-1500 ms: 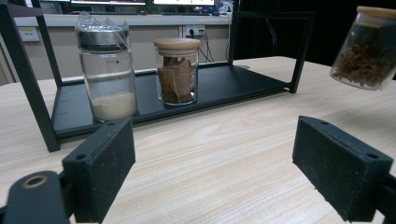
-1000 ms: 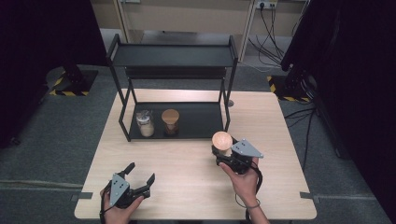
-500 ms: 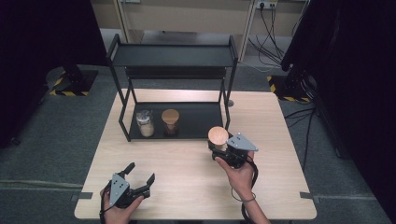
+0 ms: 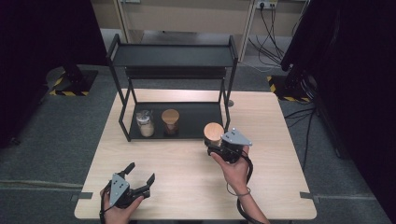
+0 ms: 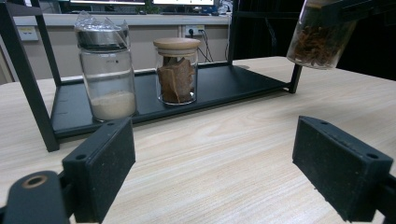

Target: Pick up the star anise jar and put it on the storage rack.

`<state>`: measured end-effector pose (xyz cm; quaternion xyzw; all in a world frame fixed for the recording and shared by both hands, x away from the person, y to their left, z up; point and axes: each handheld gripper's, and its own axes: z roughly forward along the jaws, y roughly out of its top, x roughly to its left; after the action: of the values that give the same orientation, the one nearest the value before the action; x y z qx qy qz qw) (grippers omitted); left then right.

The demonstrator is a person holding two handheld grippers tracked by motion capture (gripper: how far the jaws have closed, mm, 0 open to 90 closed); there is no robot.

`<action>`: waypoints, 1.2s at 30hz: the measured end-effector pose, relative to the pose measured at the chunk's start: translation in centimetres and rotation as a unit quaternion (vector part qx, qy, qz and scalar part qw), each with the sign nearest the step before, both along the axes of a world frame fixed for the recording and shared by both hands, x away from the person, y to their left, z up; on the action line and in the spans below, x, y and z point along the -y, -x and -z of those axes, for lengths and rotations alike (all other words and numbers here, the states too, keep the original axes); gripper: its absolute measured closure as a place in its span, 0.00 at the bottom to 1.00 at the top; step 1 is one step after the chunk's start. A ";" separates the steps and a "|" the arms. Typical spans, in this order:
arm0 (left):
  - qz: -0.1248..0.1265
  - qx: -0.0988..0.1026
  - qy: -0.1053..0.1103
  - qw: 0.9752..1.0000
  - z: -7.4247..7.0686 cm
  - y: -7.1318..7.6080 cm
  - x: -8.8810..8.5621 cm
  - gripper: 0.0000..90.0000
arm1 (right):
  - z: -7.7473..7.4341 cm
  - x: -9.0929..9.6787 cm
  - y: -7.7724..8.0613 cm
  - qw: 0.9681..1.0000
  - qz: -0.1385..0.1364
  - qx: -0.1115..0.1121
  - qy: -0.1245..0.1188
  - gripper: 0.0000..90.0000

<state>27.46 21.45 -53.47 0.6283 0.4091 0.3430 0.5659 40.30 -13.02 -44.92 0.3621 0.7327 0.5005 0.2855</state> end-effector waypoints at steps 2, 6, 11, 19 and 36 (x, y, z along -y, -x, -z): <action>0.000 0.000 0.001 1.000 0.0 0.0 0.0 0.14 | -0.1 -0.2 -0.2 1.000 0.000 0.000 0.001 0.29; 0.000 0.000 0.000 1.000 0.0 0.0 0.0 0.14 | -0.1 -0.5 -0.4 1.000 0.000 0.001 0.001 0.29; 0.000 0.000 0.000 1.000 0.0 0.0 0.0 0.14 | -0.3 -0.9 -0.8 1.000 -0.001 0.002 0.001 0.29; 0.000 -0.001 -0.001 1.000 0.0 0.0 0.0 0.14 | -0.5 -1.3 -1.4 1.000 0.001 0.003 0.001 0.29; 0.000 0.000 -0.001 1.000 0.0 0.0 0.0 0.14 | -0.7 -2.2 -2.7 1.000 0.009 0.004 0.005 0.29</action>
<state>27.46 21.40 -53.47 0.6293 0.4083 0.3433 0.5651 43.04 -10.80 -44.21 0.3653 0.7307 0.4955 0.2951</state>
